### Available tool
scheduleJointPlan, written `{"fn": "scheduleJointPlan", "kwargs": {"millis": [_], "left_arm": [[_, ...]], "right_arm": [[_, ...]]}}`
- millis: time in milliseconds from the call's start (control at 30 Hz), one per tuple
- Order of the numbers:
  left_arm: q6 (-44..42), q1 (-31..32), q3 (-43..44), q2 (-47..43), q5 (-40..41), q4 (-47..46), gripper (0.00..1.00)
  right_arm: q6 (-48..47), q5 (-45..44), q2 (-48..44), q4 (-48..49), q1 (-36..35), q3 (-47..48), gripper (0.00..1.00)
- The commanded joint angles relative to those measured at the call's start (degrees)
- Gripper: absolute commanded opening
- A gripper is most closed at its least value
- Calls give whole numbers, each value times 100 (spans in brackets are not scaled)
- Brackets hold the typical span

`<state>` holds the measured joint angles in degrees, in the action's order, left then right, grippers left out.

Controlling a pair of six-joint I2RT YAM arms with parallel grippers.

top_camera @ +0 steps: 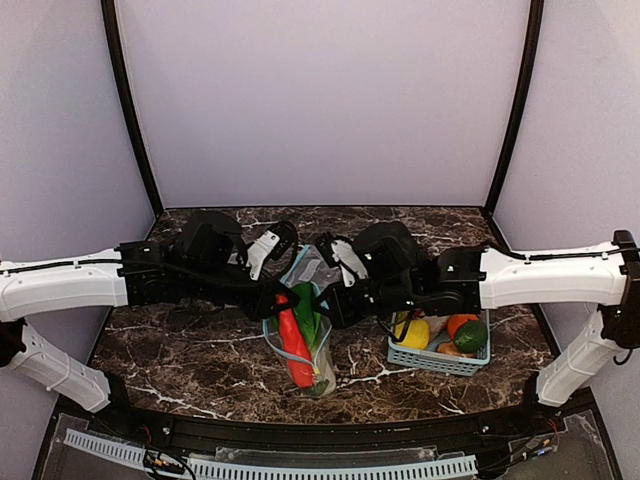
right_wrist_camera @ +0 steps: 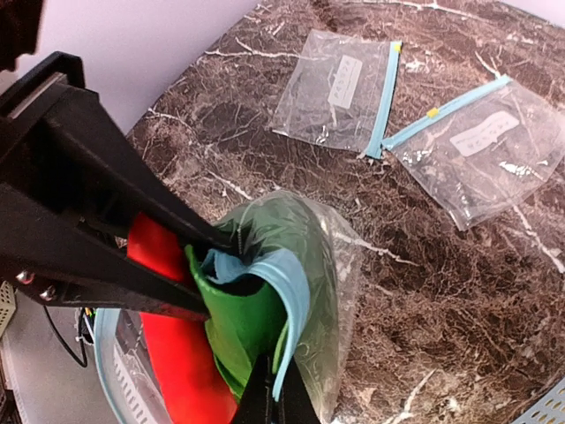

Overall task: Place the food in the zip-top bag and seal the zipper
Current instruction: Hold the zipper food storage bag at the center of the board.

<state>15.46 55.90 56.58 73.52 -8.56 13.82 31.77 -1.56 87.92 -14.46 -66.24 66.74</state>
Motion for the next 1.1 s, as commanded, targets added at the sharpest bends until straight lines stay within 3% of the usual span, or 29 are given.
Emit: {"fn": "scheduleJointPlan", "kwargs": {"millis": [0, 233, 333, 433, 667, 733, 867, 1067], "left_arm": [[-293, 143, 263, 234, 544, 864, 1], [-73, 222, 347, 562, 697, 700, 1], [112, 226, 209, 593, 573, 349, 8], [220, 224, 138, 602, 639, 233, 24], [447, 221, -160, 191, 731, 132, 48], [499, 224, -228, 3, 650, 92, 67], [647, 212, -313, -282, 362, 6, 88], [1045, 163, -388, -602, 214, 191, 99]], "right_arm": [[-350, -462, -446, 1228, -187, -249, 0], [-306, -192, -433, 2040, -306, -671, 0], [-267, -227, -388, 2231, -332, -762, 0], [-188, -376, -377, 2240, -337, -836, 0], [68, -820, -336, 1939, -330, -929, 0], [126, -836, -337, 1922, -325, -959, 0], [177, -801, -313, 1920, -327, -964, 0], [236, -785, -301, 1919, -323, -969, 0]]}}
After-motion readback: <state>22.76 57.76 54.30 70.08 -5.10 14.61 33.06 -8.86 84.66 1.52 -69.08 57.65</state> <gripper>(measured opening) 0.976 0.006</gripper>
